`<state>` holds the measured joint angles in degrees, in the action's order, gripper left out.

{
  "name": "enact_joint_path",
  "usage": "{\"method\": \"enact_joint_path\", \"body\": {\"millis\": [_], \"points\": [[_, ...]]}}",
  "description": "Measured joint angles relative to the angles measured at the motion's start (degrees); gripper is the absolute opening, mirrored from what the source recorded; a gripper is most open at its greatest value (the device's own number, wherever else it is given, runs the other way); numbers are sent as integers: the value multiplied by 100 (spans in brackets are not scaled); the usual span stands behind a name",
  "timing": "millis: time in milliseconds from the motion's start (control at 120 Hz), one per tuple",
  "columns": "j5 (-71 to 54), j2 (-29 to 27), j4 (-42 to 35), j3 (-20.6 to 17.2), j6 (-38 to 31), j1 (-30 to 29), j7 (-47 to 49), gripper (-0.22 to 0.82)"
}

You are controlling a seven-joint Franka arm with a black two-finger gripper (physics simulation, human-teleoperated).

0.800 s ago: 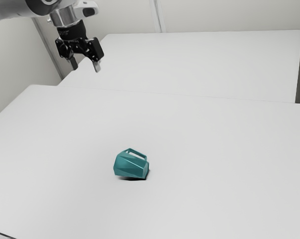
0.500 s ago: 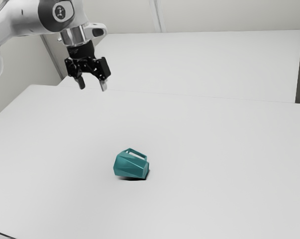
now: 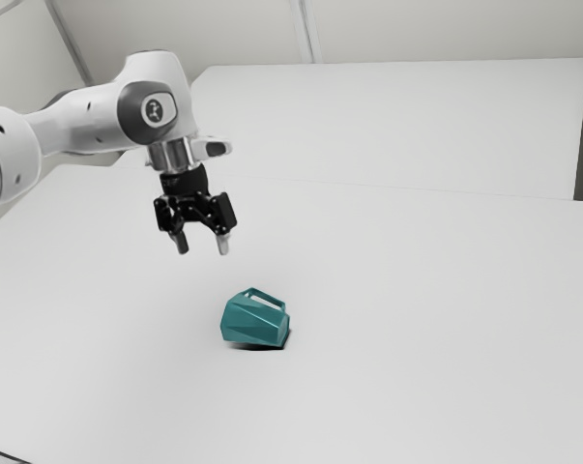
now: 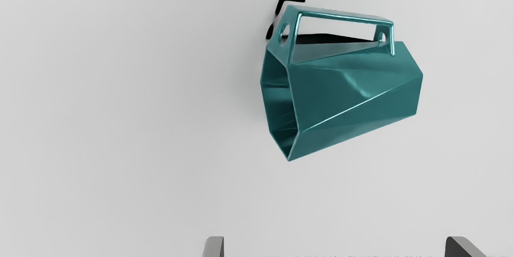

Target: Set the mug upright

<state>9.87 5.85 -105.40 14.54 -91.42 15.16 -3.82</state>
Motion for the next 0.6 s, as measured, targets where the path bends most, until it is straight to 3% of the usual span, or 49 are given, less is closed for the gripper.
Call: {"method": "enact_joint_path", "body": {"millis": [400, 600], "points": [[1863, 41, -578, 752, -115, -31, -162, 60], [2415, 393, -715, 957, -33, -93, -438, 60]]}}
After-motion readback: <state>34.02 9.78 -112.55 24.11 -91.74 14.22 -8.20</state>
